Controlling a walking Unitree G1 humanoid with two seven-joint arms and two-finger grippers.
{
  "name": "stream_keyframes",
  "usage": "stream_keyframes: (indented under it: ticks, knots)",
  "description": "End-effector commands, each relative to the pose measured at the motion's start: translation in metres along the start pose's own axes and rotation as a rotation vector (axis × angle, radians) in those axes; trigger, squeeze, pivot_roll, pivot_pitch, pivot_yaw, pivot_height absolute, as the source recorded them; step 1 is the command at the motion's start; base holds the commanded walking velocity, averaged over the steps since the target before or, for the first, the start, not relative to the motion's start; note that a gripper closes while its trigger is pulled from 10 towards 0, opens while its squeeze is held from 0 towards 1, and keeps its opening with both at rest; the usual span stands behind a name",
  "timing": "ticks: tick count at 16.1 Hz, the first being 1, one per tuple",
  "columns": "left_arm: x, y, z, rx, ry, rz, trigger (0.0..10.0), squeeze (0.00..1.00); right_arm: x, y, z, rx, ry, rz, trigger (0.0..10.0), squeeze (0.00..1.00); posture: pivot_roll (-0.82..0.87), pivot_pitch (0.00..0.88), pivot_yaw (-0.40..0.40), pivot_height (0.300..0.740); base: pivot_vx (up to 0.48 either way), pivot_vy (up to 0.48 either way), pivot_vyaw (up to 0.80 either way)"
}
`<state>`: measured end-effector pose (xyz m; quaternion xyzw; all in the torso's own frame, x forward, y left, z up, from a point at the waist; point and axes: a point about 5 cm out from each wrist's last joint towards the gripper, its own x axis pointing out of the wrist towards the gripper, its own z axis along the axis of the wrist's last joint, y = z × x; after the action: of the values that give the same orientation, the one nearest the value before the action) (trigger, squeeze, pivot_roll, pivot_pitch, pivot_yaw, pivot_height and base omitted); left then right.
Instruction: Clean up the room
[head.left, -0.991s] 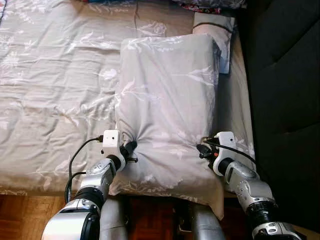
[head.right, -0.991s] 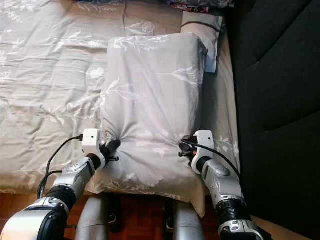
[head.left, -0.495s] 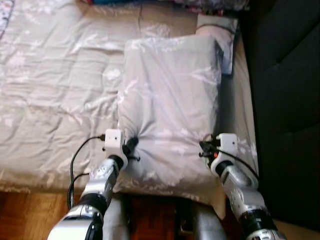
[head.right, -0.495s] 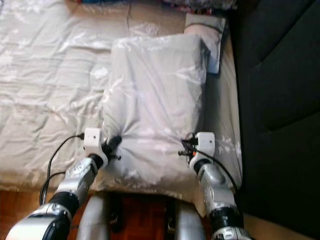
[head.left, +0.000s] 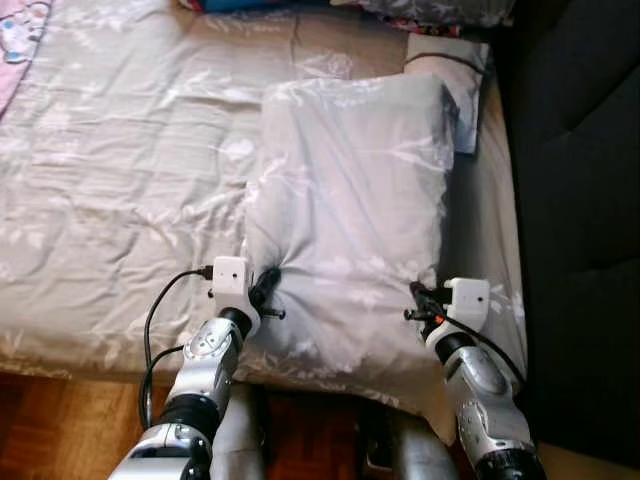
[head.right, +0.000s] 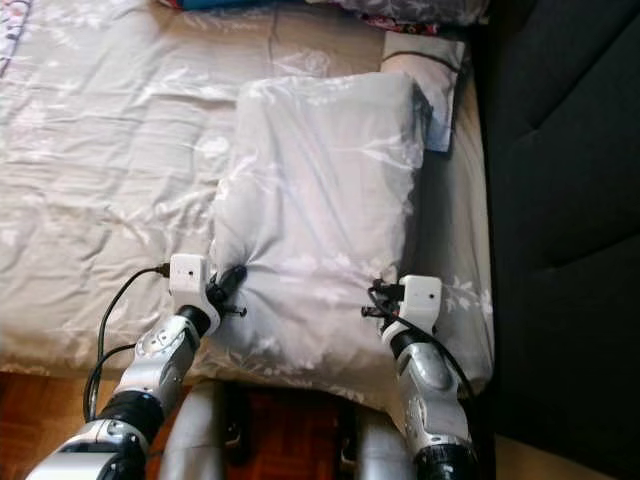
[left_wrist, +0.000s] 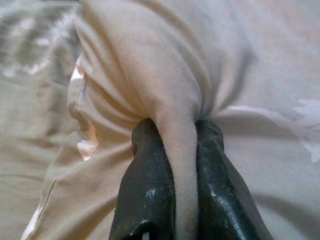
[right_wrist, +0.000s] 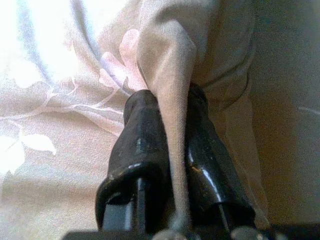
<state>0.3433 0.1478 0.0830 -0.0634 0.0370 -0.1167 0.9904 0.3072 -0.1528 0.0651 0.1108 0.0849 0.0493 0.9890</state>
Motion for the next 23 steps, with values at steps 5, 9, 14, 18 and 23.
stream_keyframes:
  ticks: [5, 9, 14, 18, 23]
  knots:
    - [-0.017, 0.009, 0.001, -0.006, -0.085, 0.045, 10.0, 0.0, -0.008, -0.017, 0.003, 0.0, -0.063, -0.106, 10.0, 0.0, -0.04, 0.205, -0.018, 0.648, 0.0, 0.0, 0.0]
    - [-0.019, 0.007, -0.003, -0.001, -0.069, 0.046, 10.0, 0.0, -0.009, -0.017, 0.006, 0.016, -0.081, -0.116, 10.0, 0.0, -0.05, 0.182, -0.016, 0.648, 0.0, 0.0, 0.0]
    - [-0.019, 0.012, -0.008, -0.006, -0.02, 0.057, 10.0, 0.0, -0.011, -0.02, -0.007, -0.009, -0.008, -0.102, 10.0, 0.0, -0.06, 0.201, -0.024, 0.648, 0.0, 0.0, 0.0]
    - [-0.015, 0.014, -0.011, -0.009, 0.04, 0.039, 10.0, 0.0, -0.018, -0.028, -0.033, -0.027, 0.127, -0.109, 10.0, 0.0, -0.06, 0.259, -0.026, 0.648, 0.0, 0.0, 0.0]
    - [-0.009, 0.017, -0.009, -0.064, 0.102, -0.045, 10.0, 1.0, -0.026, -0.039, -0.054, -0.067, 0.24, -0.135, 10.0, 0.0, -0.05, 0.32, -0.018, 0.648, 0.0, 0.0, 0.0]
